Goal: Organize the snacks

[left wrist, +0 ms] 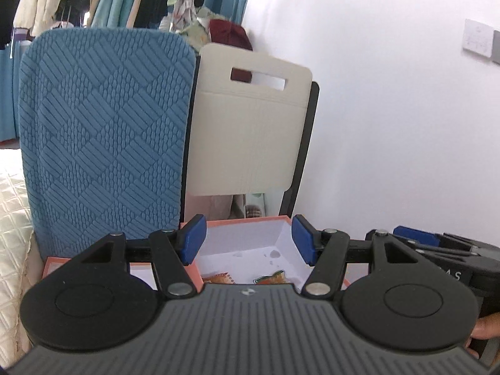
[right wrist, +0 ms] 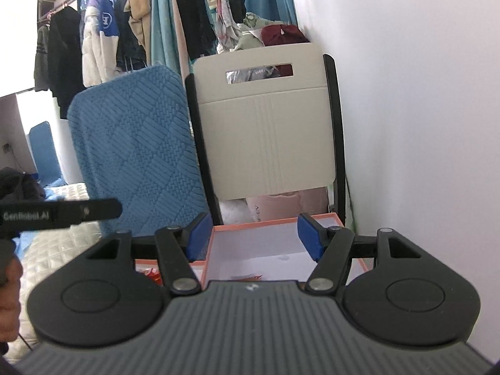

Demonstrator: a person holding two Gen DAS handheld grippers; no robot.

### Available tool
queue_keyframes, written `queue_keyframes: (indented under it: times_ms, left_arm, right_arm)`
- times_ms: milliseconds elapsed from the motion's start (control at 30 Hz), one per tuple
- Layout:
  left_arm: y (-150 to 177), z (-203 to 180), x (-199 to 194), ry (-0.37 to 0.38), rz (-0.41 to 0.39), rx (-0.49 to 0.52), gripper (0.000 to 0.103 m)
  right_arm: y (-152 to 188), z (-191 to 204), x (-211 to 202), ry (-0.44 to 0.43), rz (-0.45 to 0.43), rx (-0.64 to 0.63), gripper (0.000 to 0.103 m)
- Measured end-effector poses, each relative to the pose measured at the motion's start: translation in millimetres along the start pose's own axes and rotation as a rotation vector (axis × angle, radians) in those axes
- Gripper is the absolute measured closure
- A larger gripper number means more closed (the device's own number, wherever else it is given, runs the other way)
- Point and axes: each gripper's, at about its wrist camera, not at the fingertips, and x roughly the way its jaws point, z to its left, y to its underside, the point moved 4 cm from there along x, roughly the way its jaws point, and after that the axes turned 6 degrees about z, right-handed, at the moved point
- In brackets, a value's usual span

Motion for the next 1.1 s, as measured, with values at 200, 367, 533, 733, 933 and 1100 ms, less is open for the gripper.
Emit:
queue_keyframes:
  times_ms: [200, 367, 533, 733, 933, 1100]
  left_arm:
    - [14, -5, -15, -0.005, -0.02, 0.0, 0.037]
    - [29, -13, -27, -0.038, -0.026, 0.014, 0.037]
    - [44, -17, -35, -0.034, -0.016, 0.009, 0.037]
    - [58, -21, -37, -0.038, 0.0, 0.008, 0.037]
    - [69, -19, -36, -0.043, 0.02, 0.006, 0.037]
    - [84, -14, -30, -0.051, 0.064, -0.001, 0.037]
  right_arm:
    - [12, 4, -19, 0.017, -0.018, -0.001, 0.039]
    - [31, 7, -25, 0.029, 0.014, -0.005, 0.039]
    - [42, 10, -35, 0.034, 0.019, -0.012, 0.039]
    - [58, 11, -40, 0.039, 0.045, 0.018, 0.039]
    - [79, 6, -40, 0.081, 0.087, 0.037, 0.039]
    - [90, 4, -37, 0.085, 0.123, 0.04, 0.039]
